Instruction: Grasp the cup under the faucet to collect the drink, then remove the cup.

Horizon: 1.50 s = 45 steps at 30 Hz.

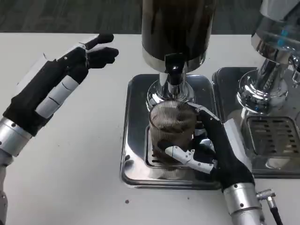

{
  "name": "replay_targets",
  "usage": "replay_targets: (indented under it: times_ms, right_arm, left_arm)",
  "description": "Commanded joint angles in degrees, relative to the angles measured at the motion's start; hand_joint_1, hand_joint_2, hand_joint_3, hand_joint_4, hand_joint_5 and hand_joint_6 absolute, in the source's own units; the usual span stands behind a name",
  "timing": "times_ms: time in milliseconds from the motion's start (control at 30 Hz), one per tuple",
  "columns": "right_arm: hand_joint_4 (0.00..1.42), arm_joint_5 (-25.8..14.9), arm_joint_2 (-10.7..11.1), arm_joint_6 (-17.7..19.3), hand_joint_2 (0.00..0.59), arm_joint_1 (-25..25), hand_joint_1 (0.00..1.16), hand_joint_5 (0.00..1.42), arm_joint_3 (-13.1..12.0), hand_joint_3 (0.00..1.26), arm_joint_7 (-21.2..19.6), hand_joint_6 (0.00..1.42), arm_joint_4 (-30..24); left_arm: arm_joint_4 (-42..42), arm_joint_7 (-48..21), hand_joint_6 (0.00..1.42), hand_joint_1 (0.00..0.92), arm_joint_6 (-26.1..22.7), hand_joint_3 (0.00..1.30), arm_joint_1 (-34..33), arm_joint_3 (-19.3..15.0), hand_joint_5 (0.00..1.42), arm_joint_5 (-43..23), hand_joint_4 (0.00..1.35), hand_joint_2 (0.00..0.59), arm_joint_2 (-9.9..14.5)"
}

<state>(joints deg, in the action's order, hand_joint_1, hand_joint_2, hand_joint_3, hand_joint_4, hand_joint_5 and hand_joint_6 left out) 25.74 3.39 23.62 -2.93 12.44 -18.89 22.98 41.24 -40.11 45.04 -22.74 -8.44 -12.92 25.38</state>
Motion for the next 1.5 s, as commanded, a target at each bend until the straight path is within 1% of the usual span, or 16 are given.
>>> replay_targets:
  times_ms: [33,200,400,567,733,1033,1233,1500]
  right_arm:
    - [0.63,0.19,-0.1,2.59,0.212,0.94,0.81,0.71,-0.13,0.51,-2.65,0.82,0.57]
    - [0.66,0.22,-0.08,4.61,0.204,1.03,0.81,0.75,-0.24,0.53,-4.42,0.89,1.38]
    - [0.68,0.16,-0.11,7.73,0.201,1.05,0.82,0.79,-0.64,0.55,-6.68,0.95,2.41]
    - [0.69,0.73,-0.04,9.69,0.201,1.64,0.82,0.82,-0.9,0.57,-8.61,0.99,1.43]
    - [0.69,0.9,-0.21,11.14,0.201,2.45,0.82,0.82,-1.35,0.58,-9.57,1.01,0.41]
    - [0.72,1.0,-0.55,11.97,0.201,3.39,0.82,0.85,-2.04,0.59,-9.88,1.04,-1.8]
    - [0.73,1.0,-0.54,11.56,0.201,4.22,0.82,0.86,-2.86,0.6,-9.7,1.07,-3.78]
    - [0.75,0.84,-0.29,10.94,0.19,7.49,0.82,0.89,-4.39,0.62,-9.17,1.12,-8.78]
  left_arm:
    - [0.51,0.55,0.22,0.0,-0.33,0.18,0.53,-0.58,0.24,-0.11,0.24,0.154,-0.08]
    - [0.77,0.55,0.22,0.0,-0.41,0.18,0.67,-0.59,0.24,-0.11,0.24,0.154,-0.15]
    - [1.26,0.35,0.23,0.0,-0.47,0.19,0.86,-0.38,0.26,0.01,0.25,0.154,-0.28]
    - [1.89,0.3,0.24,0.0,-0.48,0.19,0.87,-0.29,0.26,0.07,0.25,0.155,-0.46]
    - [2.76,0.34,0.25,0.0,-0.37,0.19,0.78,-0.2,0.26,0.28,0.25,0.157,-0.59]
    - [4.07,0.56,0.26,0.0,-0.14,0.19,0.52,-0.1,0.26,0.81,0.25,0.157,-0.69]
    - [4.65,0.75,0.26,0.0,0.06,0.19,0.56,-0.1,0.26,1.16,0.25,0.157,-0.71]
    - [4.97,0.63,0.26,0.0,0.48,0.18,1.15,0.23,0.26,1.63,0.25,0.157,-1.03]
